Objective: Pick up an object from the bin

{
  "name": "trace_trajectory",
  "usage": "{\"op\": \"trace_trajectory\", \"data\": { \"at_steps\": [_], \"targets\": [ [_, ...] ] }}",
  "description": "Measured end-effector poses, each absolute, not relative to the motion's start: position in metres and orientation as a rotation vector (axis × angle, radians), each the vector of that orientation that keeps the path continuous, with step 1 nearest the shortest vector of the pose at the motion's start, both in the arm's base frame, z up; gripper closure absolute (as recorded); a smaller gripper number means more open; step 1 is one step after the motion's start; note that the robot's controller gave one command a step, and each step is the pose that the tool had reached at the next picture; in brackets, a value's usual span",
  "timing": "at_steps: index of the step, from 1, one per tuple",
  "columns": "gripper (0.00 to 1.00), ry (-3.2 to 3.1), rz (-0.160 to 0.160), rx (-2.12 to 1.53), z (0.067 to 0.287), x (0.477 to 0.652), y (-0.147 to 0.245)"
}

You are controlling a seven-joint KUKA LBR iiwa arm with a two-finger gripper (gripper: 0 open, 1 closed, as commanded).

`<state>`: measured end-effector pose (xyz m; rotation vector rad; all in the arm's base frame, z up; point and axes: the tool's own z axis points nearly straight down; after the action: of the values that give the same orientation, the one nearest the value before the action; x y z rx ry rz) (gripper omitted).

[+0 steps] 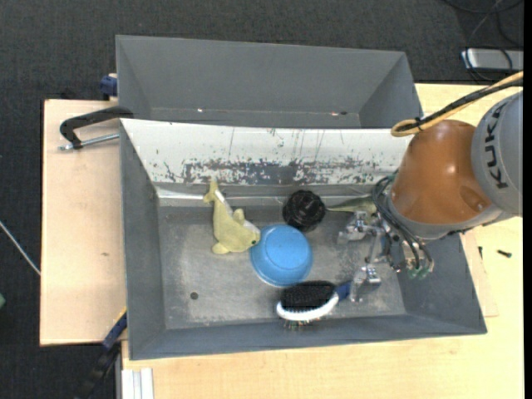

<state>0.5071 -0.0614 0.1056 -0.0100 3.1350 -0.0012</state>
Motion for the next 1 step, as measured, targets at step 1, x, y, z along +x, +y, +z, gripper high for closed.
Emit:
{"op": "trace_trajectory", "data": {
  "at_steps": [1],
  "targets": [
    [0.0,3.138,-0.002,0.063,0.0722,0.5041,-0.0166]
  ]
}}
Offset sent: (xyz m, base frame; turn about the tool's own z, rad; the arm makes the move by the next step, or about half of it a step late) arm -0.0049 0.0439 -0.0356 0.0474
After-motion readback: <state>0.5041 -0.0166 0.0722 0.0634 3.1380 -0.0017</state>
